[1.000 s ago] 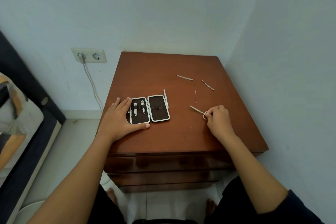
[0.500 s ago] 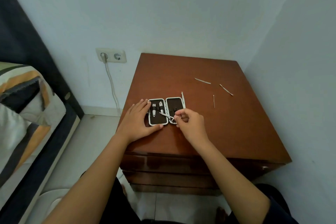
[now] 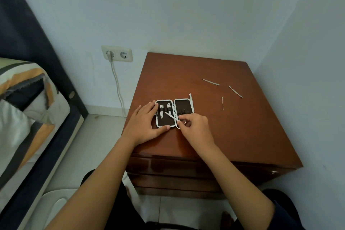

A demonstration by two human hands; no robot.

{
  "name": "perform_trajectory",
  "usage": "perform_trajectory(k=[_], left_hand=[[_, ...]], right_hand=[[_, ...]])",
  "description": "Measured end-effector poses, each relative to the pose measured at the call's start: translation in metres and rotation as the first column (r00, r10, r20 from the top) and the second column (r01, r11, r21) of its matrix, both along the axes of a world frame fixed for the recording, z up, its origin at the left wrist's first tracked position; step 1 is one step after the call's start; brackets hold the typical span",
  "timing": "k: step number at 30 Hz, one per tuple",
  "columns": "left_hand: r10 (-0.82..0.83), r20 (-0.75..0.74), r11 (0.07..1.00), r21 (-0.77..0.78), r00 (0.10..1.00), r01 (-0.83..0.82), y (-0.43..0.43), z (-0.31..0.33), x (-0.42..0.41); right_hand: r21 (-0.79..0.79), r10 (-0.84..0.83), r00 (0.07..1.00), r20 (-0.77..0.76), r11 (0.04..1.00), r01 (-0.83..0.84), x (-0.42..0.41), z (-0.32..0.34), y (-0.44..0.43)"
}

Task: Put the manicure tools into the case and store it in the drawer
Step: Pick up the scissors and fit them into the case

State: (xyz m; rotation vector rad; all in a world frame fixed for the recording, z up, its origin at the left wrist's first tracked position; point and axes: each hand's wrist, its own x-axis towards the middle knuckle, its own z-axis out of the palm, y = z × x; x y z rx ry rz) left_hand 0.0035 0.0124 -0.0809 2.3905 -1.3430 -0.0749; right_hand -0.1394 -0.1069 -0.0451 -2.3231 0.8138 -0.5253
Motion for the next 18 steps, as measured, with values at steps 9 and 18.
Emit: perform_trajectory(k=[9,18], left_hand=[[0.021,0.018,1.000,-0.004,1.000,-0.021,-0.003,0.001,0.000],[0.017,0.020,1.000,0.004,1.000,-0.017,-0.004,0.000,0.005]], right_hand=[[-0.105,0.194,0.949,-0.250,0.968,-0.226,-0.006,0.003,-0.006],[-0.018,0.214,0.961,-0.175,0.975,-0.221,0.001,0.007,-0.016]])
